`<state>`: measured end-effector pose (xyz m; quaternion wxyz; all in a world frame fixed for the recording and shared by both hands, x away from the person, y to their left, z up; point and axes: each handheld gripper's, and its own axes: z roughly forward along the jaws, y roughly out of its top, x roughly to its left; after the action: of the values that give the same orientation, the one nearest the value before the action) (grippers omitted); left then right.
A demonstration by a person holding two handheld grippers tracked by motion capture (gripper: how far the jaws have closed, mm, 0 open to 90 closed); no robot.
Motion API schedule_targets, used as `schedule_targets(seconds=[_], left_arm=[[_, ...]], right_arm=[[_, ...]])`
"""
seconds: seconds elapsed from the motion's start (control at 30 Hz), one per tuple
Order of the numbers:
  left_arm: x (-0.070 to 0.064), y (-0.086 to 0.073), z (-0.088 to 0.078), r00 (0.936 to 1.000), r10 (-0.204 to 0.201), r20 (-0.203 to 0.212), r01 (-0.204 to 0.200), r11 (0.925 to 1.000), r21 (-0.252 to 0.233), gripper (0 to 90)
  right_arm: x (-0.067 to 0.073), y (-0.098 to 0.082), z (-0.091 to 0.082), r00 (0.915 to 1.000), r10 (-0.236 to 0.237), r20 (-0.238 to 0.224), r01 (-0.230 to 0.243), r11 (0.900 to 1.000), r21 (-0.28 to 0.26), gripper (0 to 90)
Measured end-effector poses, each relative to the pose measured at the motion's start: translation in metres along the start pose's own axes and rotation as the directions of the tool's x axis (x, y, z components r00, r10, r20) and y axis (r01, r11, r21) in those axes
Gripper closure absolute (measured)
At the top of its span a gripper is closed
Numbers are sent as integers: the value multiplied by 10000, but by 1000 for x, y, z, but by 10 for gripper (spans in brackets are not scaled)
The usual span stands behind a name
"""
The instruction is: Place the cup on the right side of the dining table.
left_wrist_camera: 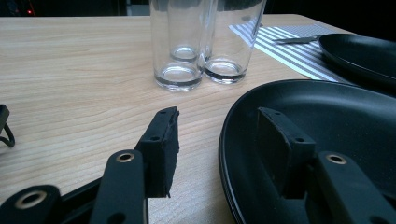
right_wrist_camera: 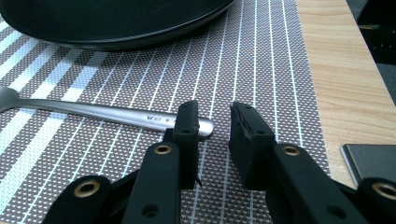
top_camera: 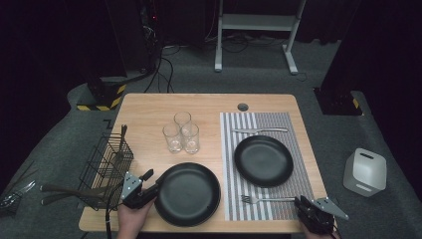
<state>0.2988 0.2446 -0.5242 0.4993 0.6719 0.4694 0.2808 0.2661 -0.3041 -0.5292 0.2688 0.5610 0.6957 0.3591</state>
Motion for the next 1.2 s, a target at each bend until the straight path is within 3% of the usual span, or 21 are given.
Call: schedule_targets(seconds=[0.57,1.2], left_arm=[[0,0,0,10000,5,-20,-5,10000,5,494],[-2,0,0,9999,131,-93,-132,9999,-29,494]], right_arm=[[4,9,-2,10000,-25,-56,24,9999,-139,676],[26,34,8,9983,-383,-446,364,9984,-431,648]])
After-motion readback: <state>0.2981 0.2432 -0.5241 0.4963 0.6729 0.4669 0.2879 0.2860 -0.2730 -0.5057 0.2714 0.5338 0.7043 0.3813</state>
